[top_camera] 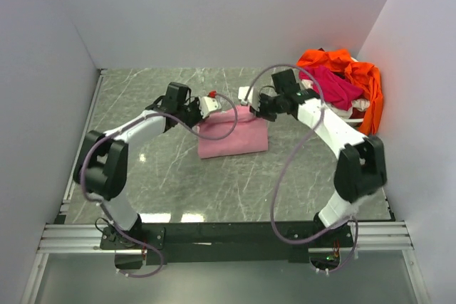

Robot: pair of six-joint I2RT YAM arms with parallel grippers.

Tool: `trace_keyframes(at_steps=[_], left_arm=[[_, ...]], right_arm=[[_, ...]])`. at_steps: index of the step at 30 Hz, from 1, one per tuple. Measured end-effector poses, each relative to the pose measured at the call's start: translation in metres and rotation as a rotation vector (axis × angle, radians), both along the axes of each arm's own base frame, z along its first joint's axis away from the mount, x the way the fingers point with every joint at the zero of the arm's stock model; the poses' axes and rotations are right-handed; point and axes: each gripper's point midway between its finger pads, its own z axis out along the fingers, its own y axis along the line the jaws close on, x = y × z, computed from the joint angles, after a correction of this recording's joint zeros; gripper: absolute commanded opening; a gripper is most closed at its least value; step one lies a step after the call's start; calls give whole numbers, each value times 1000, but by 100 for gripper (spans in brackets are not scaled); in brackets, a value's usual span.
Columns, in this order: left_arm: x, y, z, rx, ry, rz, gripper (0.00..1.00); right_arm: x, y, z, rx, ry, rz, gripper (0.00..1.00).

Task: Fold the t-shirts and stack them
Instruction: Fold the tshirt

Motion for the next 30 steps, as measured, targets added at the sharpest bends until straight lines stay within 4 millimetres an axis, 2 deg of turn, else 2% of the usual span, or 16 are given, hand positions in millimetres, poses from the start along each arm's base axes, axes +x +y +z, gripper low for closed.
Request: trace_keyframes(at_steps=[2,6,11,17,23,24,26,27,28,30], left_arm=[[17,5,-10,-2,7,30,0],[43,12,-27,-1,22,73,0],[71,10,-33,2,12,118,1],[80,13,-38,13,17,162,1],[85,17,-34,9,11,209,1],[87,17,-33,6,14,221,1],[93,16,-30,-5,12,243,10],[97,16,-29,-9,9,261,38],[102,17,-27,-13,7,283,53],[112,22,-23,-34,18,382,64]], right_arm=[[24,5,-9,1,25,-34,0],[58,9,-30,-13,69,-98,0],[83,5,-55,-31,98,-178,0],[96,4,-69,-23,116,-252,0],[121,8,-67,3,93,-321,0],[125,8,-67,6,92,-335,3],[132,8,-67,14,88,-365,15],[136,7,-69,17,85,-389,44],[140,6,-70,21,83,-422,56],[152,0,-72,23,62,-525,63]])
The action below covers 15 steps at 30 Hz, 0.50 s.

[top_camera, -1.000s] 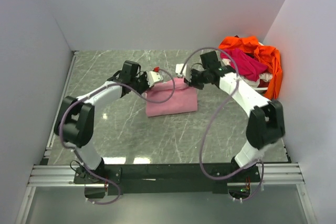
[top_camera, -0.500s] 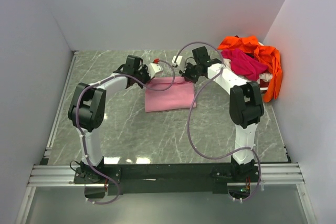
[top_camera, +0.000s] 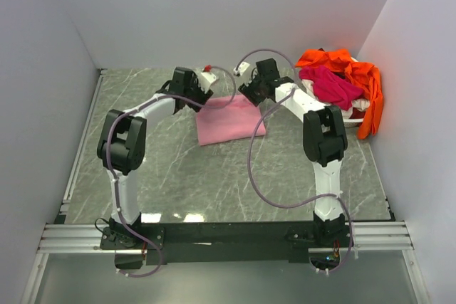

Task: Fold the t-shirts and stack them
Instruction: Fold the tshirt

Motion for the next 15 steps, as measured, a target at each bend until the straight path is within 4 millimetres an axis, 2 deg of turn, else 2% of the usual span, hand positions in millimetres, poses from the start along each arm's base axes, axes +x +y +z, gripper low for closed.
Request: trace_keyframes(at_steps=[3,7,9,12,15], left_arm=[[24,14,19,-56,0,222,85],[47,40,76,-230,-30,472,89],[39,54,103,-325,-37,532,88],[9,71,132,-451,-3,579,87],[-19,62,142,-565,52,559,86]], right_arm=[[20,-14,9,18,-53,-209,66],[31,-22,30,135,-83,-397,66],[26,-22,42,209,-51,-409,66],[0,-15,64,307,53,-299,65],[-48,-9,94,397,148,-142,64]])
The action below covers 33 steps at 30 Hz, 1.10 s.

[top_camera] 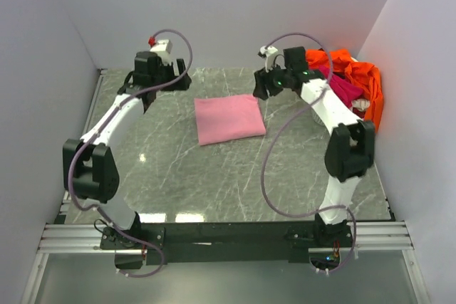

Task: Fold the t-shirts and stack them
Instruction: Fold the tshirt

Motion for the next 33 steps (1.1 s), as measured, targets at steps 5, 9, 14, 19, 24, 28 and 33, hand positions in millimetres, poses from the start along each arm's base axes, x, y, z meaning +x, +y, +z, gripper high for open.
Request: trace_keyframes(at_steps=[5,9,14,19,24,28,33], left_arm=[[-44,-26,-58,-146,194,-56,82],[-51,-33,-114,-204,378,-7,77],[-47,-35,-163,-221,524,52,72],[-33,-38,-184,-219,586,82,66],[-17,-45,-197,-230,615,78,57],[-7,-54,-199,-249,625,53,48],[-2,-65,-205,-270,651,17,5]], right_arm=[[-91,6,23,100,67,175,64],[-137,2,20,113,89,226,65],[-161,-17,3,126,117,210,65],[-153,-39,3,162,119,165,64],[-155,-36,6,184,114,190,64],[-157,-35,8,193,113,203,63],[-159,-33,8,200,113,216,63]])
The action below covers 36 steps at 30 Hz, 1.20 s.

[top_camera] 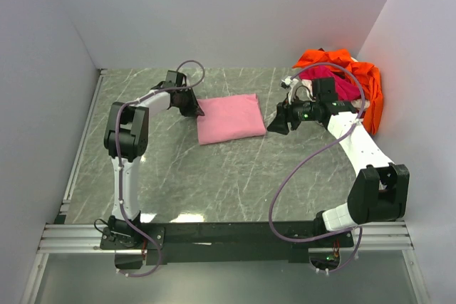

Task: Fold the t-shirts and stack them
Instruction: Fold the tshirt, then neatly place the folded tshirt to the corner

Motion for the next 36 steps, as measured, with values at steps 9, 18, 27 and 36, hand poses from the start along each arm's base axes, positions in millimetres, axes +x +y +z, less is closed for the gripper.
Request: trace_keyframes(at_steps=[9,18,27,36], left_arm=[[12,27,1,11,24,6,0],[54,205,2,211,5,325,0],[86,334,7,379,-14,563,0],[90,378,13,559,-31,617,0]], right_arm=[[-3,0,-1,-3,0,14,61],[-10,0,-4,-11,16,39,60],[-14,0,-4,-13,17,59,59],[-16,0,-3,-11,14,65,59]])
